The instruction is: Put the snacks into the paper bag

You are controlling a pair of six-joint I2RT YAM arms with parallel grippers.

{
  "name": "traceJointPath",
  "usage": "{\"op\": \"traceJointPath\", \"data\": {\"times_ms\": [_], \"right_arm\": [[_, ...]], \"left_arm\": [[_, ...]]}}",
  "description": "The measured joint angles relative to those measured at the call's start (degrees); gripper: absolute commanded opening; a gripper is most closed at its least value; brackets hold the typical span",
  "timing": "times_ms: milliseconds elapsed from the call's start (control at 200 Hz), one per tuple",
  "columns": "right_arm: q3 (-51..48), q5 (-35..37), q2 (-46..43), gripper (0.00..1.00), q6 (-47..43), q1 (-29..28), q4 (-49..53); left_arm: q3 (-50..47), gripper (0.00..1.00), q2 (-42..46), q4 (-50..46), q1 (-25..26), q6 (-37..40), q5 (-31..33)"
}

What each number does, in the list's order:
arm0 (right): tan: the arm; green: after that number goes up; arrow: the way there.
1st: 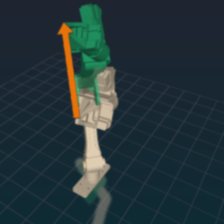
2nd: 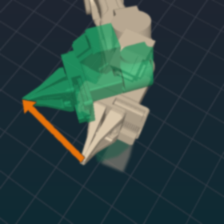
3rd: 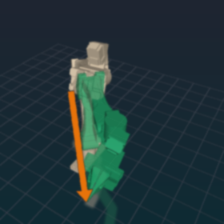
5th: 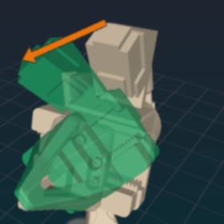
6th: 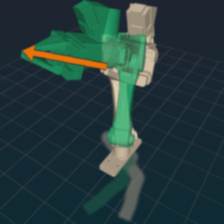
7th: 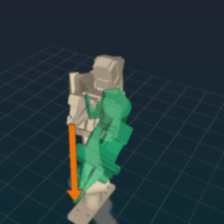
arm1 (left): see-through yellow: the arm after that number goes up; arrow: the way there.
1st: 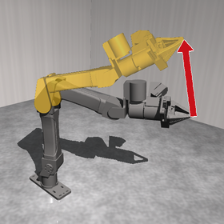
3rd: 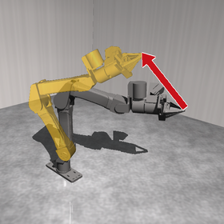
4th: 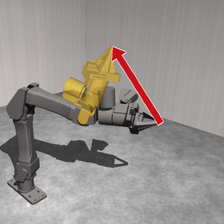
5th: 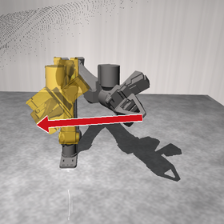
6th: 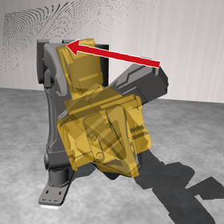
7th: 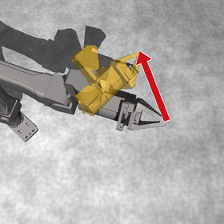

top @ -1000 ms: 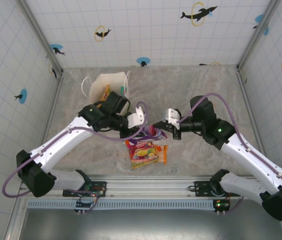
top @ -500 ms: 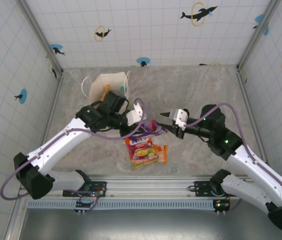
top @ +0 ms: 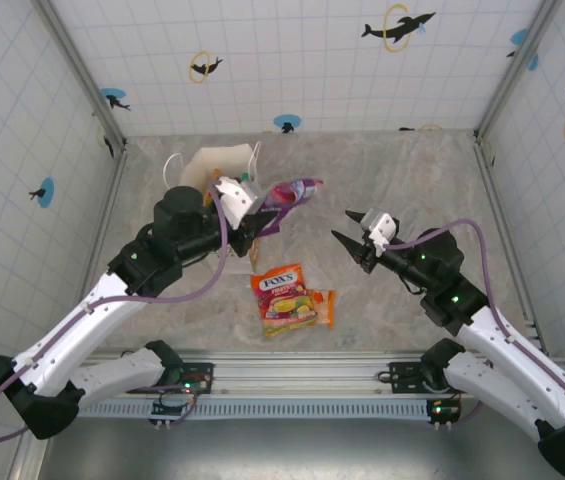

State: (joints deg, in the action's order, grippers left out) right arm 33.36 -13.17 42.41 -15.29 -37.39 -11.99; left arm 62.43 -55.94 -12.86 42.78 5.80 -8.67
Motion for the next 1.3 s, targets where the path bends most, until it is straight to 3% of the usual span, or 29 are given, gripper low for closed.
{"op": "traceJointPath", "data": {"times_ms": [270,530,936,1141,1301], "right_arm": [[-0.3,-0.2,1.9,0.48,1.6,0.0,-2.3],[-0.5,-0.4,3.9,0.49,2.4,0.0,-3.1],[-0.7,-0.4,5.3,0.49,3.5,-0.1,-3.6],[-1.3,-0.5,5.3,0.49,5.0,-0.8,-4.5],[-1.6,-0.4,5.3,0.49,5.4,-1.2,-4.5]], "left_arm": [[0.1,0.01,1.9,11.7,0.0,-3.1,14.3],[0.1,0.01,2.0,20.6,0.0,-1.2,21.7],[0.3,0.03,-1.9,22.5,0.0,3.9,35.8],[-1.7,0.03,-3.0,22.0,-1.3,2.9,38.5],[-0.8,0.04,-5.8,17.2,-11.1,-4.7,33.5]]}}
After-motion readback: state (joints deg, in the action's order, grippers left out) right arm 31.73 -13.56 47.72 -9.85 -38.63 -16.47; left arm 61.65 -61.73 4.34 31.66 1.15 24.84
